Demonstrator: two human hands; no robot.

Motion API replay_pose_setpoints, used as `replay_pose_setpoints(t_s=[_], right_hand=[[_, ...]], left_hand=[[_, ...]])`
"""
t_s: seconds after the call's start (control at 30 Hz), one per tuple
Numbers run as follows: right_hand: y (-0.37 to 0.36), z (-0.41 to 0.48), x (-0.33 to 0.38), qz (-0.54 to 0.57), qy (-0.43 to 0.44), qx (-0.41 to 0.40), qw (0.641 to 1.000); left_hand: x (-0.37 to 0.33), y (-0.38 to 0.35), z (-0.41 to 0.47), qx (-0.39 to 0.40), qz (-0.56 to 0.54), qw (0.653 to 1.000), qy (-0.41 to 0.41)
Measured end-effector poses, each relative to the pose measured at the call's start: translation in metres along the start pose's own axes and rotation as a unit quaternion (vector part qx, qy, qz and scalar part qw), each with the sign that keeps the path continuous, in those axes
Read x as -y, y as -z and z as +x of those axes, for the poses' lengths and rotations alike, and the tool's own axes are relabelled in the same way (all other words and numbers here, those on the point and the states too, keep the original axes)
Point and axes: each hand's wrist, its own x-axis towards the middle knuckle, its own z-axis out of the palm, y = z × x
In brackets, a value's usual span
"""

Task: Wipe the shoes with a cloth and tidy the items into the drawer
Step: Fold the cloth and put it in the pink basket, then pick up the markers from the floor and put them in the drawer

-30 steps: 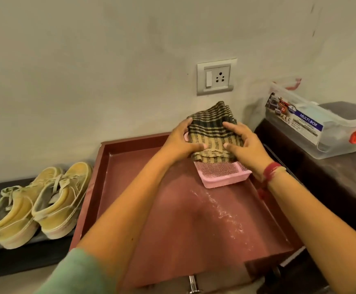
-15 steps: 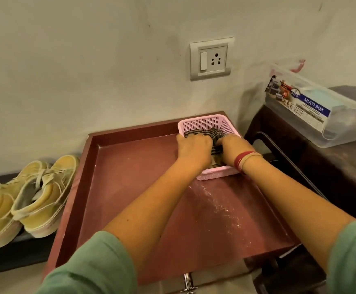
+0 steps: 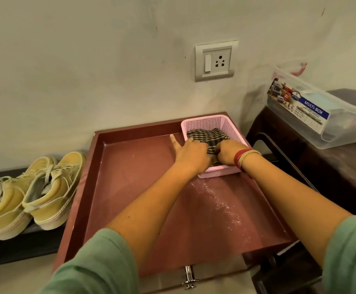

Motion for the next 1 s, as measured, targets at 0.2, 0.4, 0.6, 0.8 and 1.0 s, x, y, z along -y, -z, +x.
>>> replay_pose_setpoints(t_s=[0.2, 0.4, 0.6, 0.8, 1.0], right_hand=[[0.014, -0.043, 0.001, 0.136, 0.047, -0.091, 0.985], [0.022, -0.145, 0.036, 0.318, 0.129, -0.178, 0.922], [0.02, -0.24, 0.108, 0.443, 0.18, -0.187, 0.858], [0.004, -0.297, 0.174, 0.459, 0.224, -0.152, 0.847], [-0.03, -0.305, 0.256, 0.401, 0.251, -0.079, 0.877]], left_hand=[[0.014, 0.004, -0.051, -0.174, -0.312, 0.933, 0.039], [0.028, 0.04, -0.175, -0.267, -0.376, 0.887, 0.028], [0.066, 0.071, -0.296, -0.319, -0.369, 0.87, 0.067], [0.127, 0.086, -0.398, -0.329, -0.339, 0.869, 0.149], [0.211, 0.054, -0.467, -0.252, -0.272, 0.887, 0.276]])
